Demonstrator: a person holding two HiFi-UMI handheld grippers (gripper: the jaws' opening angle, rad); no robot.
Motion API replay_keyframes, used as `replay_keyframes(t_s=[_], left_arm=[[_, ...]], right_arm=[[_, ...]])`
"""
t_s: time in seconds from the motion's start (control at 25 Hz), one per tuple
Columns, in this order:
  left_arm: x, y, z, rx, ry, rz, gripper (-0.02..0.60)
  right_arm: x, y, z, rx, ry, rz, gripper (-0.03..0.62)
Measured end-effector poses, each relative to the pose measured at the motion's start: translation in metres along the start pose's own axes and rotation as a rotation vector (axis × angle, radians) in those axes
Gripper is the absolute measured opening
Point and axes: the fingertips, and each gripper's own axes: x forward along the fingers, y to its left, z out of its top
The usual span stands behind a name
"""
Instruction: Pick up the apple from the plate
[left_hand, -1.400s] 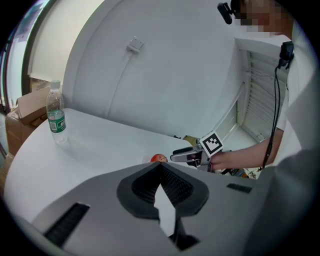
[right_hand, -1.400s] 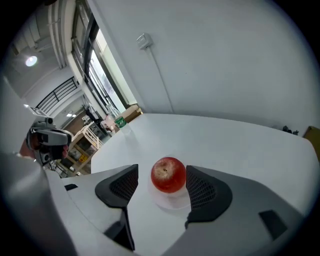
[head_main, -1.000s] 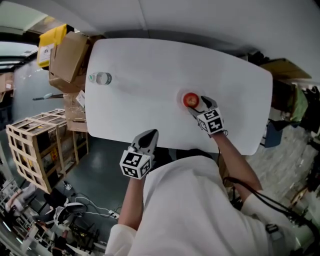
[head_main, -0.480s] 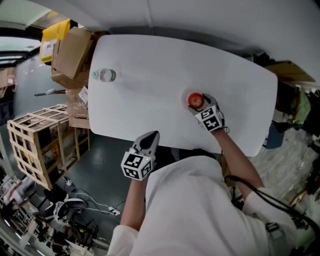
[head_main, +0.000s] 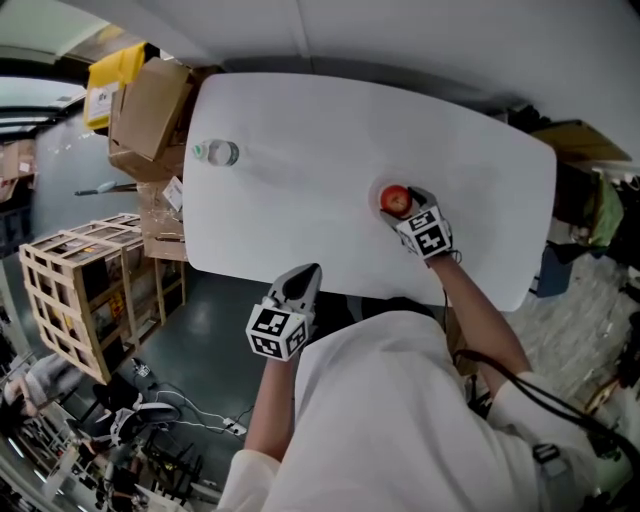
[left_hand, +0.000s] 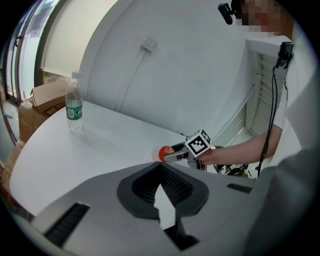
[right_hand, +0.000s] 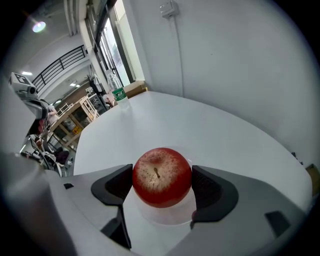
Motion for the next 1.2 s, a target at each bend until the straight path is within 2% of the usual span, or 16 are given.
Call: replay_keyframes(t_s=[0.52, 0.96, 1.08, 1.2], left_arm=[[-0.020, 0.005, 0.006, 0.079, -0.017, -0.054, 0.002], [-0.036, 0.014, 0.005, 0.162, -0.011, -0.121, 0.002], [-0.039, 0.014, 0.003, 0.187, -0.006, -0.144, 0.002], [-0.040, 0.014, 0.000, 0.220, 0.009, -0.173, 0.002]], right_arm=[[-0.051, -0.001, 0.018, 0.130, -0.125, -0.086, 0.360], [-0.097, 0.029, 0.024, 0.162, -0.188, -0.114, 0.360], [-0.109, 0.040, 0.019, 0.169, -0.192, -0.108, 0.360], [-0.122, 0.045, 0.012, 0.186, -0.211, -0.139, 0.360]])
